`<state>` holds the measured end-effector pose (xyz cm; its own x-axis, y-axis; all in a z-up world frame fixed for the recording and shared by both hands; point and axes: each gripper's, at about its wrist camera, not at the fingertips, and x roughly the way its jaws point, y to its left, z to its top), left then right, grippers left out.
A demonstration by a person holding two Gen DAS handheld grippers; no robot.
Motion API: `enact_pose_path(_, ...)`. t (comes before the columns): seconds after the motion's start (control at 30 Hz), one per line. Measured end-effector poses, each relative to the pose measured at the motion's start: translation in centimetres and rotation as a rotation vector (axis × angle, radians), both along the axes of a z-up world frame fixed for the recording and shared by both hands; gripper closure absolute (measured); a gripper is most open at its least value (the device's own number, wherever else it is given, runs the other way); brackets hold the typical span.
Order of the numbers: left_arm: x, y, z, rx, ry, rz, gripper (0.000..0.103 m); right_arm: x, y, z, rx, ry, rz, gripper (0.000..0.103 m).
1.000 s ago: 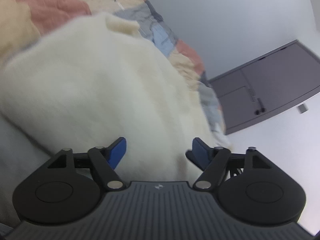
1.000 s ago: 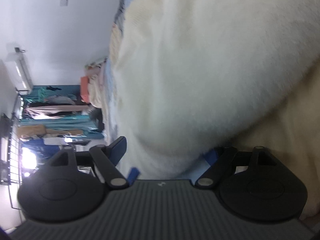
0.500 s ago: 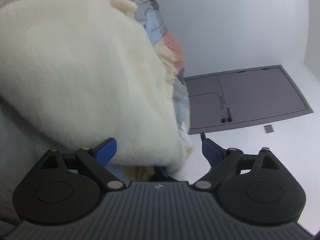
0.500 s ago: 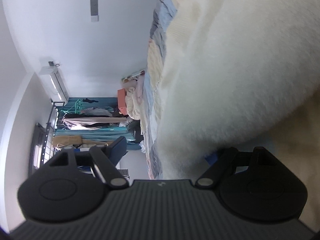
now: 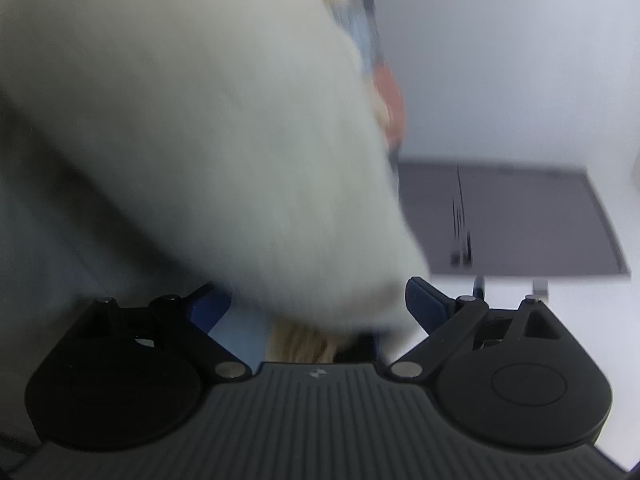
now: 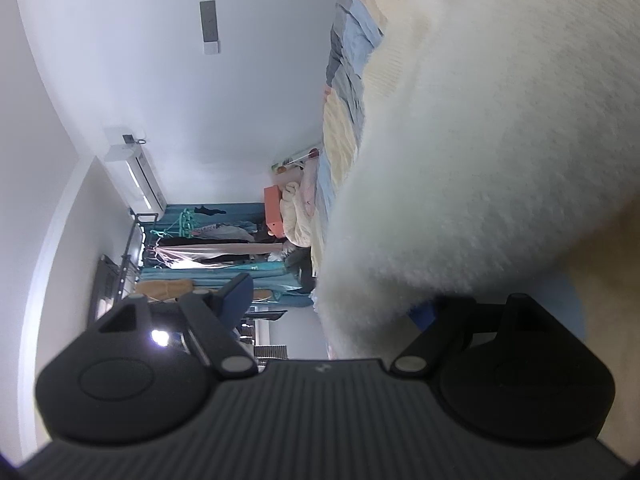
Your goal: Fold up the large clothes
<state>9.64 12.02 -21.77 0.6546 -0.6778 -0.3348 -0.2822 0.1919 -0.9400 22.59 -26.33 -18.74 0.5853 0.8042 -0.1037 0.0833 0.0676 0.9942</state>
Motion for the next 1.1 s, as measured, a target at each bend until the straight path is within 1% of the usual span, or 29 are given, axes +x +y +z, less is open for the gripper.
enact_pose_path(0.07,-0.5,1.2,-0.4,-0.022,0.013,0.092,0.007,-0.2,-0.1,-0.3,0.002,0.006,0.0,0.02)
enact_pose_path(0.13,-0.8,2.2,-0.7,-0.017,0.032,0.165,0.008,-0.5,-0.2,-0.6,0.003,0.019,-0.001,0.02)
enact_pose_path(0.2,-1.0,2.7,-0.9,-0.008,0.051,0.209,0.01,-0.9,-0.1,-0.7,-0.008,0.034,0.001,0.02)
enact_pose_path(0.23,-1.0,2.7,-0.9,-0.001,0.057,0.219,0.013,-1.1,-0.1,-0.7,-0.025,0.041,0.006,0.02)
enact_pose_path(0.27,-0.9,2.6,-0.8,0.022,0.063,0.222,0.015,-1.4,0.0,-0.7,-0.054,0.052,0.017,0.02)
enact_pose_path(0.33,-0.8,2.5,-0.2,0.088,0.067,0.222,0.026,-1.9,0.3,-0.7,-0.104,0.064,0.032,0.02)
enact_pose_path(0.37,-0.8,2.3,0.1,0.122,0.068,0.224,0.03,-2.1,0.4,-0.9,-0.118,0.078,0.036,0.02)
enact_pose_path(0.4,-0.8,2.1,0.3,0.143,0.069,0.228,0.036,-2.3,0.5,-1.2,-0.126,0.096,0.04,0.02)
enact_pose_path(0.43,-0.8,2.2,0.4,0.154,0.071,0.237,0.042,-2.4,0.7,-1.5,-0.137,0.12,0.05,0.021)
enact_pose_path(0.47,-1.2,2.4,0.4,0.158,0.071,0.247,0.046,-2.4,0.9,-1.8,-0.163,0.145,0.065,0.021)
enact_pose_path(0.53,-1.2,2.4,0.5,0.168,0.073,0.257,0.06,-2.3,0.9,-2.1,-0.26,0.187,0.076,0.021)
enact_pose_path(0.57,-1.6,3.1,0.6,0.168,0.071,0.264,0.061,-2.3,0.6,-2.4,-0.279,0.2,0.061,0.021)
enact_pose_path(0.63,-1.4,2.9,0.5,0.179,0.065,0.266,0.066,-2.3,0.1,-2.8,-0.276,0.219,0.045,0.023)
enact_pose_path(0.67,-1.6,2.9,0.6,0.19,0.058,0.264,0.067,-2.4,0.0,-2.7,-0.283,0.215,0.039,0.023)
enact_pose_path(0.7,-2.6,3.4,0.9,0.2,0.05,0.262,0.067,-2.5,-0.1,-2.4,-0.305,0.2,0.031,0.023)
enact_pose_path(0.77,-2.6,3.4,1.1,0.215,0.037,0.261,0.068,-3.0,-0.3,-1.6,-0.35,0.168,-0.006,0.021)
enact_pose_path(0.83,-2.6,3.6,1.0,0.217,0.035,0.261,0.069,-3.6,-0.7,-1.2,-0.353,0.156,-0.044,0.021)
enact_pose_path(0.9,-2.4,3.6,0.9,0.216,0.033,0.265,0.069,-4.3,-1.7,-1.3,-0.344,0.17,-0.106,0.021)
enact_pose_path(0.93,-2.5,3.7,0.7,0.211,0.032,0.268,0.069,-4.6,-2.4,-1.3,-0.363,0.179,-0.143,0.021)
enact_pose_path(0.97,-2.5,3.7,0.7,0.207,0.031,0.269,0.069,-4.9,-3.1,-0.9,-0.412,0.183,-0.183,0.021)
enact_pose_path(1.0,-2.4,3.7,0.4,0.205,0.031,0.27,0.069,-5.0,-3.5,-0.5,-0.469,0.166,-0.21,0.021)
enact_pose_path(1.03,-2.7,3.7,0.5,0.205,0.031,0.271,0.069,-5.0,-3.8,-0.2,-0.492,0.153,-0.221,0.021)
enact_pose_path(1.1,-2.8,3.8,0.6,0.205,0.031,0.274,0.07,-5.1,-3.8,-0.2,-0.506,0.149,-0.228,0.024)
